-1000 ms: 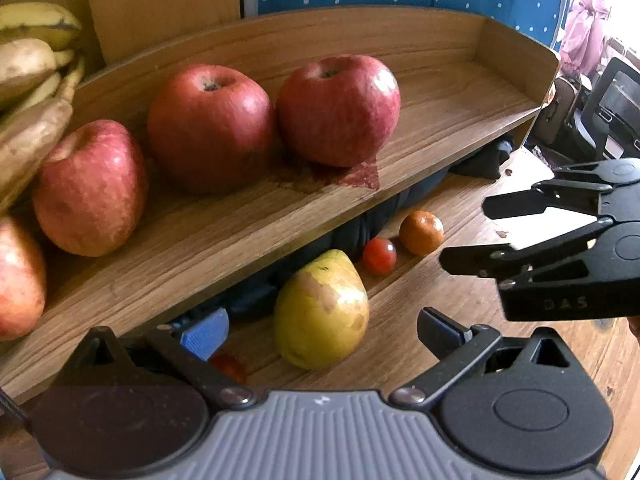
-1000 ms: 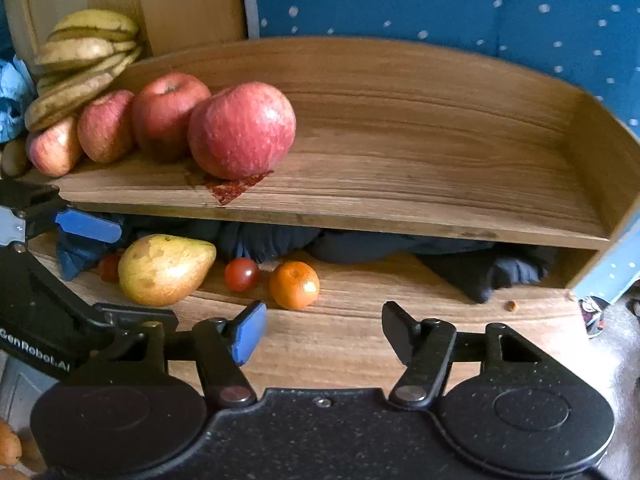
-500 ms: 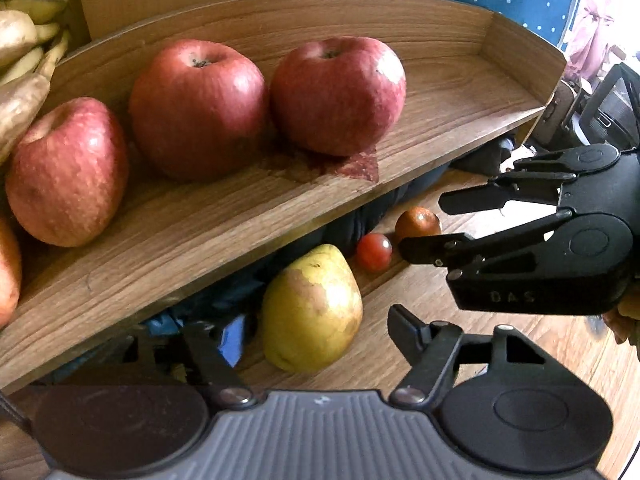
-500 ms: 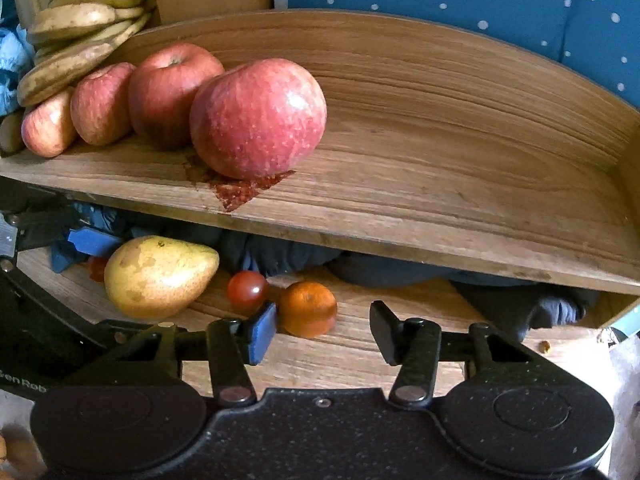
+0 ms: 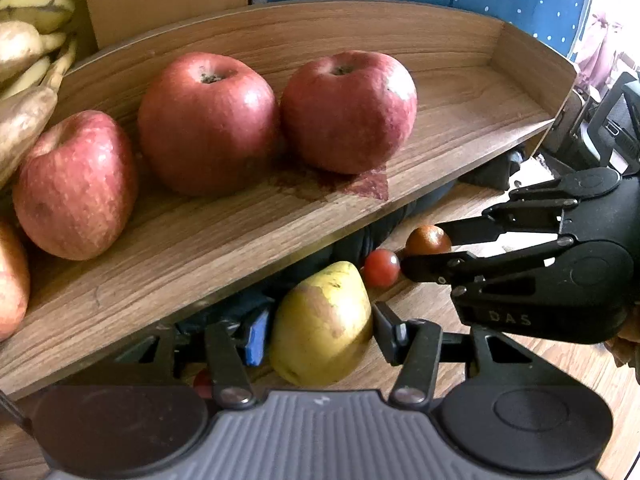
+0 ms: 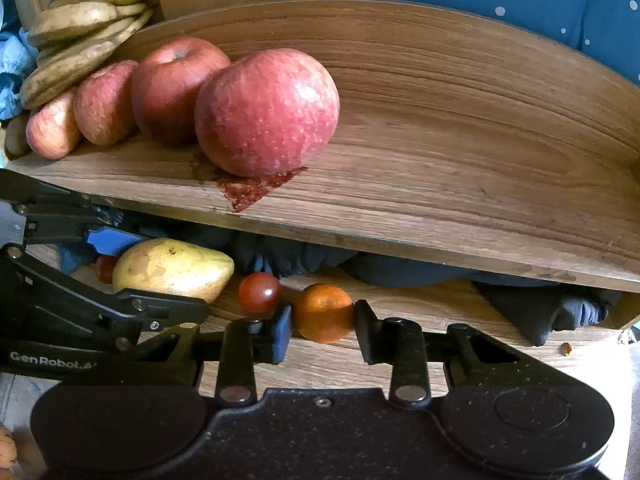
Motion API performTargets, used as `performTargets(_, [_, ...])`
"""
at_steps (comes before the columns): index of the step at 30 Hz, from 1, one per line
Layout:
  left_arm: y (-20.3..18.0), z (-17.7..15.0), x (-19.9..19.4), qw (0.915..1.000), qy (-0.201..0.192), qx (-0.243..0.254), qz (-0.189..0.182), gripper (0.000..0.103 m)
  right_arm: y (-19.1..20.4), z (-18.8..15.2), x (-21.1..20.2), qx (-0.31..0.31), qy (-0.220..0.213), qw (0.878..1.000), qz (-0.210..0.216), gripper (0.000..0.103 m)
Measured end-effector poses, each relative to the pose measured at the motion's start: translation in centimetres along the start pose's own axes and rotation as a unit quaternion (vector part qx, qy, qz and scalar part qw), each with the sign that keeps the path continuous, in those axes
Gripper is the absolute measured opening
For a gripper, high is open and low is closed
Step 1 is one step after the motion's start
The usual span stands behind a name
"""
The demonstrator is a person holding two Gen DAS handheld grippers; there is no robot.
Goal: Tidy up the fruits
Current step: 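Close the left tool on the yellow pear while the right tool grasps the tangerine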
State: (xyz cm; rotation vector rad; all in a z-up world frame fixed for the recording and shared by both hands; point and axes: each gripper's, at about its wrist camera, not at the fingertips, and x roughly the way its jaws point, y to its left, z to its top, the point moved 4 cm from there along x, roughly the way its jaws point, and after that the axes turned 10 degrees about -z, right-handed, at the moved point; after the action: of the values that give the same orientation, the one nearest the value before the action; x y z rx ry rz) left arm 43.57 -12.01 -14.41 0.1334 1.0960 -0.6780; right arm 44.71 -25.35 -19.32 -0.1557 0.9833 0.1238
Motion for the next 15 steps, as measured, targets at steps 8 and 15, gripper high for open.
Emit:
performTargets(8, [-0.5,0.0,1.4,0.9996,0.021,0.0,0.019,0.056,-0.3,-1.0,-1.4,0.014,-0.002,1.0,0.003,0.035])
performTargets(15, [-1.5,-1.0,1.2,0.9993,0.022,-0.012,0.027,0.056,-0.7,-2.3,-3.2,0.039,-0.017,0.999,0.0,0.035])
